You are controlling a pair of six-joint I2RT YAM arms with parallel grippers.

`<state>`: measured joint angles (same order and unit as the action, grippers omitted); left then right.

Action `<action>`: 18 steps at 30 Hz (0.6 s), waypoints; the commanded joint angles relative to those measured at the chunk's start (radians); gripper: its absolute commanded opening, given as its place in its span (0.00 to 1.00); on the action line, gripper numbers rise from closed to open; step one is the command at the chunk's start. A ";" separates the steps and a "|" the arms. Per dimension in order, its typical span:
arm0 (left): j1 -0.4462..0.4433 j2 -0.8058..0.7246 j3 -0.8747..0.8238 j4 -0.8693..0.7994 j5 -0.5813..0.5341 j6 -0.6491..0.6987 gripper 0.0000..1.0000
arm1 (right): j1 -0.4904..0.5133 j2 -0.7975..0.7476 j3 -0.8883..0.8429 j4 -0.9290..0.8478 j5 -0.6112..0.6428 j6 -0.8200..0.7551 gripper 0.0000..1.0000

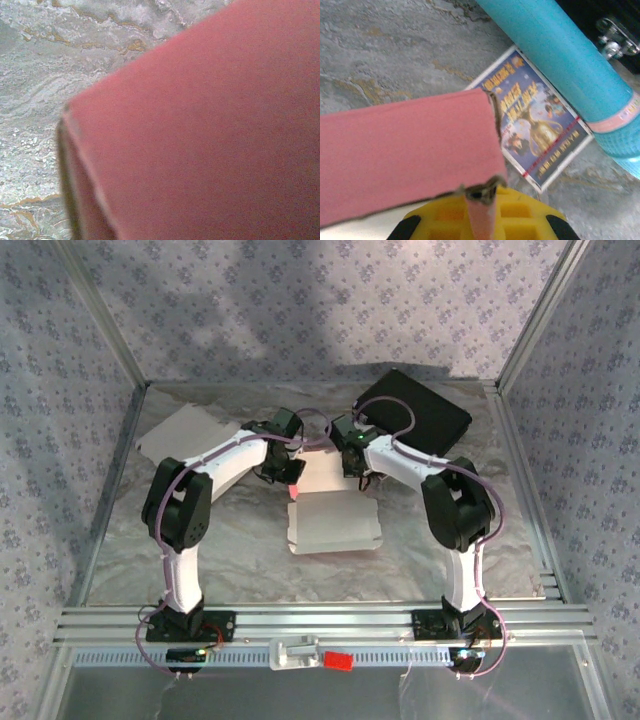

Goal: Fold the paper box

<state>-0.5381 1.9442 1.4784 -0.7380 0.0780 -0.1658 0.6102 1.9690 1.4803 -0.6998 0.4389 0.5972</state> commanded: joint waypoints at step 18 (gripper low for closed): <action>0.028 0.038 0.015 -0.040 0.025 0.006 0.04 | -0.037 -0.028 -0.052 0.016 -0.071 0.006 0.00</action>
<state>-0.5220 1.9526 1.4899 -0.7525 0.1200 -0.1654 0.5774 1.9366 1.4239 -0.6220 0.3470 0.5793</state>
